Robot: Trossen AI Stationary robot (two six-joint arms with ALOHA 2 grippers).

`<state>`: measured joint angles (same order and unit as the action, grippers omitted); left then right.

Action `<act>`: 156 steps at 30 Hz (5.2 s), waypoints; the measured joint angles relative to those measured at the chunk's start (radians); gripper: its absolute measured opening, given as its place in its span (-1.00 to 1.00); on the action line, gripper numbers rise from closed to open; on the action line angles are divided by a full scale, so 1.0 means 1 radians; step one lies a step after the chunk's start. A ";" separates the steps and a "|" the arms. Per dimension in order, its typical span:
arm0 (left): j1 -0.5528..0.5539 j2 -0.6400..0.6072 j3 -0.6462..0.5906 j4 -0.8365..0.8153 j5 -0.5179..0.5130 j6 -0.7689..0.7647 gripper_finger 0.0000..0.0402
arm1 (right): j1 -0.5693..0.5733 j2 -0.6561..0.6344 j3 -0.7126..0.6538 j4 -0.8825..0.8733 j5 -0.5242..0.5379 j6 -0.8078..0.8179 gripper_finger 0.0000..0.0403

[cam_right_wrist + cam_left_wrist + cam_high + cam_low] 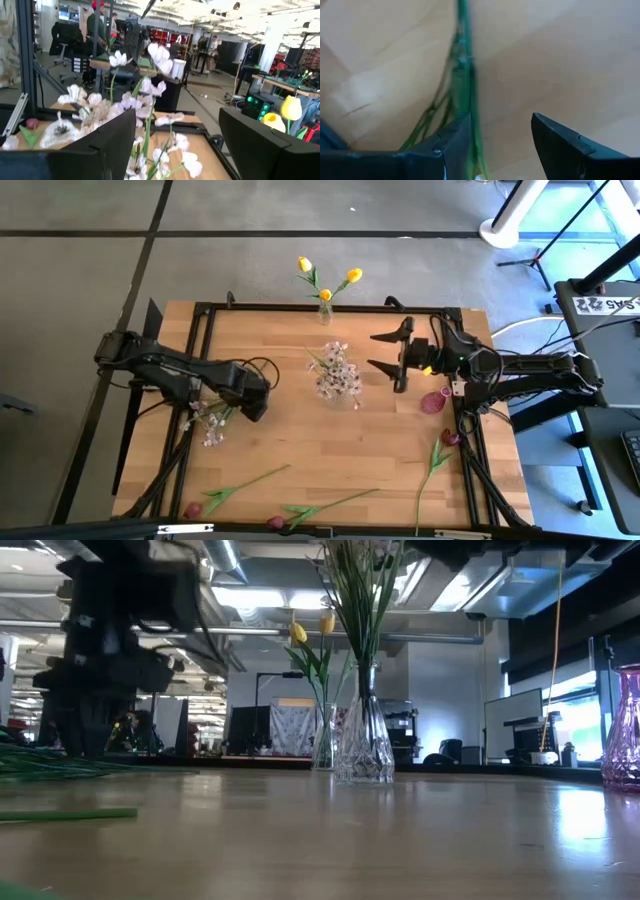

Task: Sort flowers into vase by color
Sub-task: Put the white flower into the bottom vase

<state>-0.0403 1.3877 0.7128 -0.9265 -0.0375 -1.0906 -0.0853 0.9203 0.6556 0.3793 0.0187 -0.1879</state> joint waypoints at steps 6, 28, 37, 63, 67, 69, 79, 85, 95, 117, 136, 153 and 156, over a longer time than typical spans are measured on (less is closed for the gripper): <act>0.117 0.076 0.000 -0.007 0.001 0.005 0.02 | 0.000 -0.002 0.000 -0.054 0.001 0.006 0.41; 0.318 0.108 0.010 0.044 -0.182 0.133 0.02 | 0.000 -0.001 0.000 -0.109 0.053 0.019 0.41; 0.270 0.154 0.006 0.360 -0.087 0.196 0.02 | 0.000 -0.001 0.000 -0.162 0.017 0.100 0.41; -0.518 0.212 0.074 0.437 -0.726 -0.993 0.01 | 0.000 -0.001 0.000 -0.203 0.019 0.090 0.41; -0.519 0.309 0.074 0.473 -0.732 -1.076 0.01 | 0.000 -0.001 0.000 -0.214 0.016 0.089 0.41; -0.506 0.354 0.074 0.456 -0.761 -1.087 0.01 | 0.000 -0.001 0.000 -0.216 0.014 0.086 0.41; -0.244 0.389 0.070 0.328 -0.877 -1.005 0.01 | 0.000 -0.001 0.000 -0.220 0.006 0.086 0.41; -0.120 0.239 0.073 0.122 -0.869 -0.943 0.02 | 0.000 -0.001 0.000 -0.260 -0.008 0.095 0.41; -0.075 0.303 0.074 0.199 -0.992 -1.078 0.02 | 0.000 -0.001 0.000 -0.294 -0.012 0.115 0.41; 0.119 0.480 0.074 0.244 -0.862 -1.063 -0.56 | 0.000 -0.001 0.000 -0.313 -0.038 0.161 0.41; -0.531 -0.146 0.074 0.180 -1.205 -0.447 -0.99 | 0.510 0.100 -0.050 -0.292 0.029 0.298 0.41; -1.120 -0.049 0.074 1.031 -1.246 0.347 -1.00 | 0.832 0.557 -0.032 0.318 0.332 0.478 0.41; -1.065 0.021 0.074 1.277 -1.091 0.524 -1.00 | 0.832 0.625 0.023 0.331 0.348 0.444 0.41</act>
<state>-1.1051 1.4091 0.7864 0.3505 -1.1289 -0.5664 0.7464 1.5455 0.6787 0.7105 0.3671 0.2561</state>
